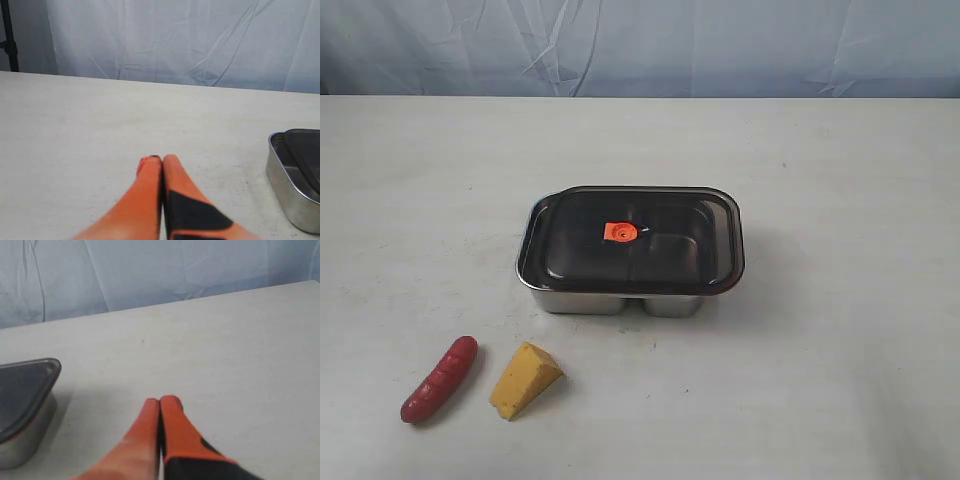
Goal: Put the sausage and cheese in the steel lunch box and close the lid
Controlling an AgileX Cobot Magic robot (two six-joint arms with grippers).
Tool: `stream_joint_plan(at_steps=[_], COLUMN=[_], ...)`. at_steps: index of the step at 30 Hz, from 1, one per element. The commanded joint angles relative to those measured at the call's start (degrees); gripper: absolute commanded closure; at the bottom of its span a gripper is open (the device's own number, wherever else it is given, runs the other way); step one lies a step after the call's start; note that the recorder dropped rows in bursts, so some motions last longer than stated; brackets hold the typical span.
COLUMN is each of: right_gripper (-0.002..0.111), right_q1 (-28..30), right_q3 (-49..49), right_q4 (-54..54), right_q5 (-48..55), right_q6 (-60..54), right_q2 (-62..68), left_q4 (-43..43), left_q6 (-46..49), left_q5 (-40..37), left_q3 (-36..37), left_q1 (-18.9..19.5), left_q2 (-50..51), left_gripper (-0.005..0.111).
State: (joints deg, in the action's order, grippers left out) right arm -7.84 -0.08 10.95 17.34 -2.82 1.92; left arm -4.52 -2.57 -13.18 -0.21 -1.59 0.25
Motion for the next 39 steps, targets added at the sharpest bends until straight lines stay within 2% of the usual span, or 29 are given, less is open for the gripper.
stream_joint_plan(at_steps=[1, 5, 7, 12, 14, 16, 21, 22, 25, 28, 29, 31, 32, 34, 35, 37, 39], right_gripper=[0.108, 0.108, 0.108, 0.108, 0.108, 0.108, 0.109, 0.109, 0.109, 0.109, 0.109, 0.109, 0.108, 0.093, 0.081, 0.059, 0.051], right_q1=[-0.2, -0.2, -0.2, -0.2, -0.2, -0.2, -0.2, -0.2, -0.2, -0.2, -0.2, -0.2, -0.2, -0.2, -0.2, -0.2, -0.2], right_q3=[0.1, 0.1, 0.1, 0.1, 0.1, 0.1, -2.1, -6.2, -15.3, -30.0, -32.7, -40.8, -42.7, -47.6, -50.0, -54.0, -57.2], right_q4=[5.1, 4.3, 2.0, 25.3, 32.3, 34.6, 24.5, 21.7, 16.2, 16.8, 18.6, 31.6, 37.3, 48.4, 52.6, 53.8, 53.7], right_q5=[-2.8, -3.0, -11.9, -30.3, -33.1, -33.2, -24.1, -18.1, -10.0, 1.6, 3.4, 9.6, 11.4, 17.1, 19.7, 23.6, 28.5], right_q6=[0.0, -0.4, -0.1, 3.5, 6.7, 11.3, 20.5, 20.5, 17.4, 2.8, -0.7, -20.1, -26.4, -38.4, -42.3, -43.8, -43.9], right_q2=[-0.3, -0.3, -0.3, -0.3, -0.3, -0.3, 0.7, 3.7, 16.1, 37.7, 41.3, 57.7, 61.9, 73.3, 79.6, 87.7, 95.7], left_q4=[-0.4, -0.4, -0.4, -0.4, -0.4, -0.4, -0.4, -0.4, -0.4, -0.4, -0.4, -0.4, -0.4, -0.4, -0.4, -0.4, -0.4], left_q6=[0.0, 0.0, 0.0, 0.0, 0.0, 0.0, 0.0, 0.0, 0.0, 0.0, 0.0, 0.0, 0.0, 0.0, 0.0, 0.0, 0.0], left_q5=[-0.1, -0.1, -0.1, -0.1, -0.1, -0.1, -0.1, -0.1, -0.1, -0.1, -0.1, -0.1, -0.1, -0.1, -0.1, -0.1, -0.1], left_q3=[0.2, 0.2, 0.2, 0.2, 0.2, 0.2, 0.2, 0.2, 0.2, 0.2, 0.2, 0.2, 0.2, 0.2, 0.2, 0.2, 0.2], left_q1=[-0.3, -0.3, -0.3, -0.3, -0.3, -0.3, -0.3, -0.3, -0.3, -0.3, -0.3, -0.3, -0.3, -0.3, -0.3, -0.3, -0.3], left_q2=[-0.2, -0.2, -0.2, -0.2, -0.2, -0.2, -0.2, -0.2, -0.2, -0.2, -0.2, -0.2, -0.2, -0.2, -0.2, -0.2, -0.2], left_gripper=[0.107, 0.107, 0.107, 0.107, 0.107, 0.107, 0.107, 0.107, 0.107, 0.107, 0.107, 0.107, 0.107, 0.107, 0.107, 0.107, 0.107])
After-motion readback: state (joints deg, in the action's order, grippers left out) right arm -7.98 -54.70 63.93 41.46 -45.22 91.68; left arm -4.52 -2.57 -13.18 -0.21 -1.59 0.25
